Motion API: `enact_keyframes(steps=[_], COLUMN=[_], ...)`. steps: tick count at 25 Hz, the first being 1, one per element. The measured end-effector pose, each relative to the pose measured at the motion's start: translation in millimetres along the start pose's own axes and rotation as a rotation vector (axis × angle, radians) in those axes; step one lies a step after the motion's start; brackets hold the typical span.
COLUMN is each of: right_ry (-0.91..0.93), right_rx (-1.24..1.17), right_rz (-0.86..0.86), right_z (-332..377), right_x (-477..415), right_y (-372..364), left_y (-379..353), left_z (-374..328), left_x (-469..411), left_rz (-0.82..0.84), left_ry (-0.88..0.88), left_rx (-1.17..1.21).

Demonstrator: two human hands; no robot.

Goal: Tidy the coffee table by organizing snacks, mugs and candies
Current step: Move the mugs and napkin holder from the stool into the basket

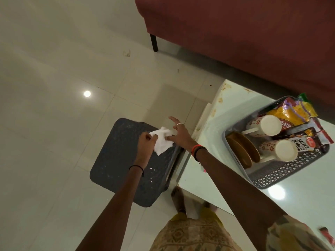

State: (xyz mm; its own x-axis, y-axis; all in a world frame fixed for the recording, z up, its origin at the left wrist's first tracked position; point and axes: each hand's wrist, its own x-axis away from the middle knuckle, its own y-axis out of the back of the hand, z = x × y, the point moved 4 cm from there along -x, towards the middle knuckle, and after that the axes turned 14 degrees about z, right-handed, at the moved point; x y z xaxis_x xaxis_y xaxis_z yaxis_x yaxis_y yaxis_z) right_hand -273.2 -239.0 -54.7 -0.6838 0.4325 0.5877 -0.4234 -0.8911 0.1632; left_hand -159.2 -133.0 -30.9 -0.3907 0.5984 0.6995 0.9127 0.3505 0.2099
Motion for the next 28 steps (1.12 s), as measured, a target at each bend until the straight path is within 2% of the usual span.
enact_keyframes(steps=[2,4,7,9,11,14,22,24,28], right_ry=[0.089,0.043,-0.090,-0.108,-0.114,-0.119,-0.131,-0.194,-0.190], right_rx=[0.012,0.043,-0.033,-0.248,-0.532,-0.818,-1.203,-1.241,-1.421], right_rz=[0.167,0.277,0.272,0.228,0.159,-0.007,-0.608,-0.683,-0.711], right_z=[7,7,-6,-19,-38,-69,-146,-159,-171], right_x=[16,36,70,93,117,150,219,228,235], right_y=[13,29,56,71,83,93,118,123,128], left_y=[-5,-15,-33,-51,-74,-111,-220,-241,-269], left_z=[-16,-34,-57,-71,-83,-92,-97,-101,-112], left_x=[3,6,11,14,16,18,11,7,-1], left_rz=[0.084,0.199,0.328,0.371,0.410,0.481,0.628,0.672,0.697], left_ry=[-0.027,-0.060,-0.057,-0.056,-0.070,-0.100,-0.014,-0.015,-0.084], left_rx=[-0.120,-0.248,-0.345,-0.324,-0.311,-0.380,-0.524,-0.642,-0.934])
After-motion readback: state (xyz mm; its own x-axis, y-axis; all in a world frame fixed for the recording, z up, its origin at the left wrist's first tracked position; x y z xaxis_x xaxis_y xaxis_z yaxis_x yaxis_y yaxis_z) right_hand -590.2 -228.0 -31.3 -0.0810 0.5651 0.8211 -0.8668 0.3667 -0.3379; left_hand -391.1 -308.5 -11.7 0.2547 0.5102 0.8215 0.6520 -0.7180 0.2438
